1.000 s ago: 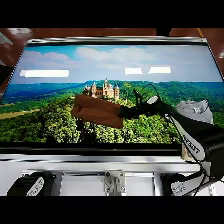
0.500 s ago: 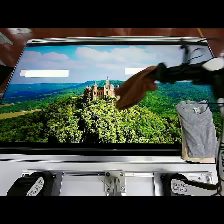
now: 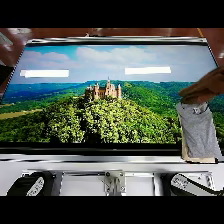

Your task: Fold the shirts.

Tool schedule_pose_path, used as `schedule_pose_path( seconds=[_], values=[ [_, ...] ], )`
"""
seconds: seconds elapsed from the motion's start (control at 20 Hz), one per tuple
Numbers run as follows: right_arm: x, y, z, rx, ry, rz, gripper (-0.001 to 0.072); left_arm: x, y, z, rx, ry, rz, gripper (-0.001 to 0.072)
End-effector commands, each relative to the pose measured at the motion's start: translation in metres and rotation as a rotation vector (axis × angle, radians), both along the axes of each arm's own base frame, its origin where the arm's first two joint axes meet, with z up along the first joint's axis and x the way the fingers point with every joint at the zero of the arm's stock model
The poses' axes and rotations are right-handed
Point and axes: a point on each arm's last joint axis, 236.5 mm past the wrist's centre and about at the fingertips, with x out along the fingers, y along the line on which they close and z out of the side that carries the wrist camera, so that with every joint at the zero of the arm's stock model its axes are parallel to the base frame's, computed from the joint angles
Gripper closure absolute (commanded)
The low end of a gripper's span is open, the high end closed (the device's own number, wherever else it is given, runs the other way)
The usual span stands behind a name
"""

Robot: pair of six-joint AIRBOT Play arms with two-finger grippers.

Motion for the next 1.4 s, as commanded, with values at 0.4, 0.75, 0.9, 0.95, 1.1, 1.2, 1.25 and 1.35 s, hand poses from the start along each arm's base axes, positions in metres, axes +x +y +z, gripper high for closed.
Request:
schedule_pose_path(
  seconds=[0.4,0.75,0.9,0.95,1.1,1.2,1.25,1.35],
  values=[
    [-0.150,-0.097,-0.066,-0.070,0.533,-0.364,0.0639,0.000,0.000,0.000,0.001,0.000,-0.001,0.0665],
    [-0.220,-0.069,-0.111,-0.090,0.743,-0.393,0.0638,0.001,0.000,0.002,-0.001,-0.008,0.002,0.0664],
    [-0.232,-0.054,-0.130,-0.044,0.799,-0.376,0.0638,0.001,0.001,0.002,0.021,-0.020,-0.007,0.0664],
    [-0.236,-0.050,-0.137,-0.027,0.822,-0.367,0.0638,0.001,0.001,0.002,0.021,-0.020,-0.007,0.0664],
    [-0.251,-0.037,-0.161,0.024,0.905,-0.349,0.0440,0.002,0.001,0.002,0.021,-0.020,-0.007,0.0665],
    [-0.256,-0.033,-0.170,0.012,0.921,-0.263,0.0025,0.003,0.001,0.001,0.021,-0.016,-0.006,0.0665],
    [-0.261,-0.045,-0.169,-0.039,0.935,-0.285,0.0024,0.004,0.001,-0.001,0.021,-0.012,-0.006,0.0665],
    [-0.261,-0.073,-0.154,-0.152,0.911,-0.352,0.0026,0.010,0.001,-0.007,0.033,0.002,-0.014,0.0665]
  ],
)
